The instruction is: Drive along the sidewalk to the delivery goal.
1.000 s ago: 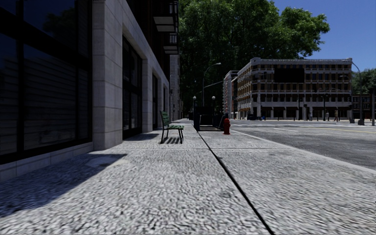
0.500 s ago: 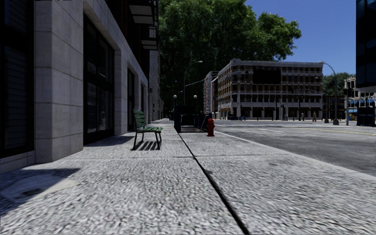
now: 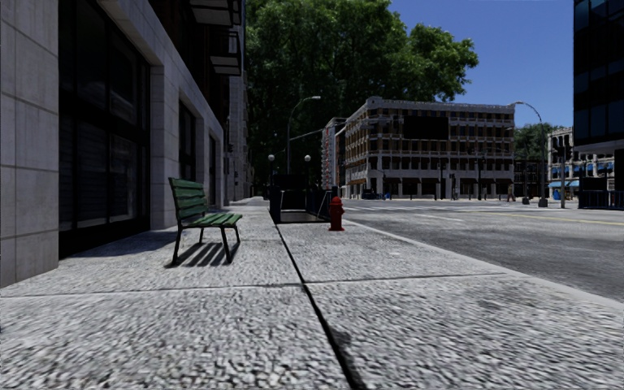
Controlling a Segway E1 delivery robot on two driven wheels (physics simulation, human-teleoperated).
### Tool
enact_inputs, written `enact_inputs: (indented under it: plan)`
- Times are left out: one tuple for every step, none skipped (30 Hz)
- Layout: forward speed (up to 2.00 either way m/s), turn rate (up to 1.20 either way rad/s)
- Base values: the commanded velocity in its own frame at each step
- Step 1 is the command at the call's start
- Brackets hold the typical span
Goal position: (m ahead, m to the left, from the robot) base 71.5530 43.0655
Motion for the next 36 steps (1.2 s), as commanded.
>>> enact_inputs:
  plan:
    - [2.00,0.00]
    - [2.00,0.00]
    - [2.00,0.00]
    - [2.00,0.00]
    - [2.00,0.00]
    - [2.00,0.00]
    - [2.00,0.00]
    - [2.00,0.00]
    - [2.00,0.00]
    - [2.00,0.00]
    - [2.00,0.00]
    - [2.00,0.00]
    - [2.00,0.00]
    - [2.00,0.00]
    - [2.00,0.00]
    - [2.00,0.00]
    - [2.00,0.00]
    - [2.00,0.00]
    - [2.00,0.00]
    - [2.00,0.00]
    - [2.00,0.00]
    - [2.00,0.00]
    - [2.00,0.00]
    - [2.00,0.00]
    - [2.00,0.00]
    - [2.00,0.00]
    - [2.00,0.00]
    - [2.00,0.00]
    - [2.00,0.00]
    - [2.00,0.00]
    - [2.00,0.00]
    - [2.00,0.00]
    - [2.00,0.00]
    - [2.00,0.00]
    - [2.00,0.00]
    - [2.00,0.00]
